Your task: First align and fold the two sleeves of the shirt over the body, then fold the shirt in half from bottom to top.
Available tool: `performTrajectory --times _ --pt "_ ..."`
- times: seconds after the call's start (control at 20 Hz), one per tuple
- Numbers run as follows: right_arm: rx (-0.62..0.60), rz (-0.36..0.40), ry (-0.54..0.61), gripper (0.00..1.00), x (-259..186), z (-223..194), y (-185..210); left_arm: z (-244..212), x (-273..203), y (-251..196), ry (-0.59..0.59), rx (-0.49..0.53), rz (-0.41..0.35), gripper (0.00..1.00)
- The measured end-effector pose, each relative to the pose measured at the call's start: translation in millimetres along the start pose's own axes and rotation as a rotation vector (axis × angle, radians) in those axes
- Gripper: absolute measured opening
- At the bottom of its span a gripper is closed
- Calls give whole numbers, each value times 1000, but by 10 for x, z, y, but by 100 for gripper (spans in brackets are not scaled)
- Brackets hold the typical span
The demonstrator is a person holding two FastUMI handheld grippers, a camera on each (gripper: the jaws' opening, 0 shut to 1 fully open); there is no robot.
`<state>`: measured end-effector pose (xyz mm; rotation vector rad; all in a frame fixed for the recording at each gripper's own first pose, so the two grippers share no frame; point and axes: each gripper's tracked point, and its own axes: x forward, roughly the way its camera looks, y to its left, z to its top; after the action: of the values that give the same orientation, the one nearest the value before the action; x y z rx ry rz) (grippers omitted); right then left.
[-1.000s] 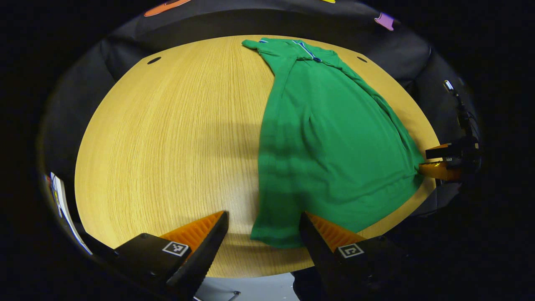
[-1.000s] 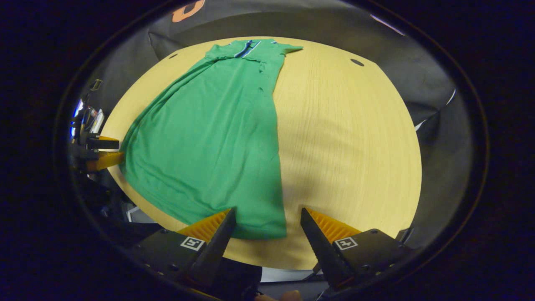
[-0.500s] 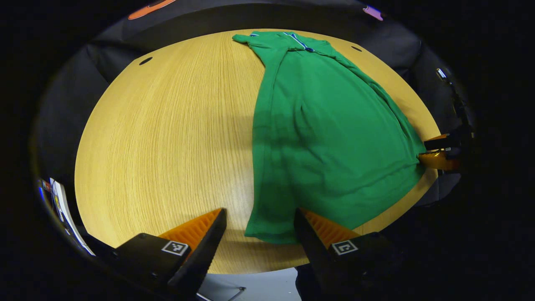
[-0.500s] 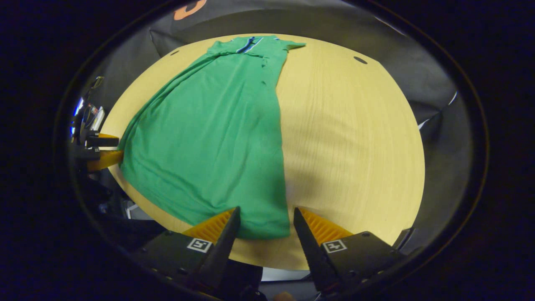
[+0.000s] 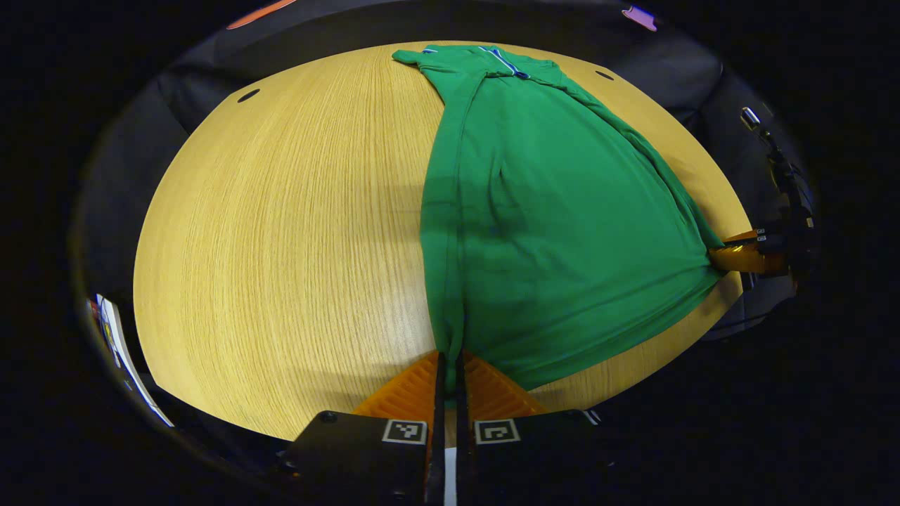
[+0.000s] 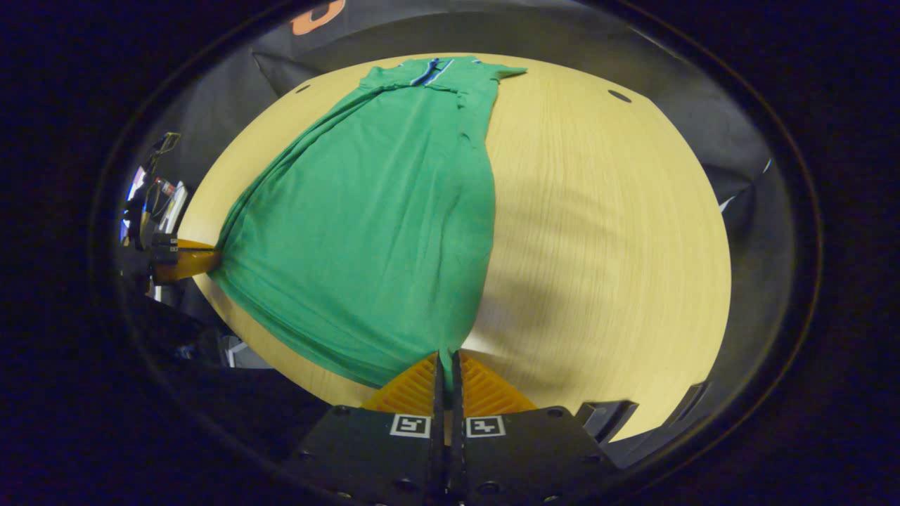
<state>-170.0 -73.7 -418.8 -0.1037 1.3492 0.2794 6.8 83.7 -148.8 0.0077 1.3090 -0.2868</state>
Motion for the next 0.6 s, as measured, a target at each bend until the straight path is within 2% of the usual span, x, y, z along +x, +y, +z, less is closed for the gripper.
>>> performTrajectory --times 0.05,0.2,0.25,0.3,0.35,0.4,0.6 --pt "5 1 -7 4 5 4 8 176 -77 12 -5 -15 -12 8" --pt "4 2 -6 4 -7 24 12 737 -346 7 -23 -40 -61 6" --pt "8 5 -5 0 -27 39 14 950 -455 15 -29 -33 -72 6" --pt "12 5 -7 0 -53 48 9 717 -382 -23 -36 -27 -85 6" --pt "14 5 -11 0 -71 67 4 127 -191 -257 -47 -25 -104 6" --pt "16 6 -16 0 -87 83 -1 791 -471 -80 -55 -25 -116 6" --pt "59 17 -63 0 -236 264 -28 1042 -621 -131 -106 -78 -165 6"
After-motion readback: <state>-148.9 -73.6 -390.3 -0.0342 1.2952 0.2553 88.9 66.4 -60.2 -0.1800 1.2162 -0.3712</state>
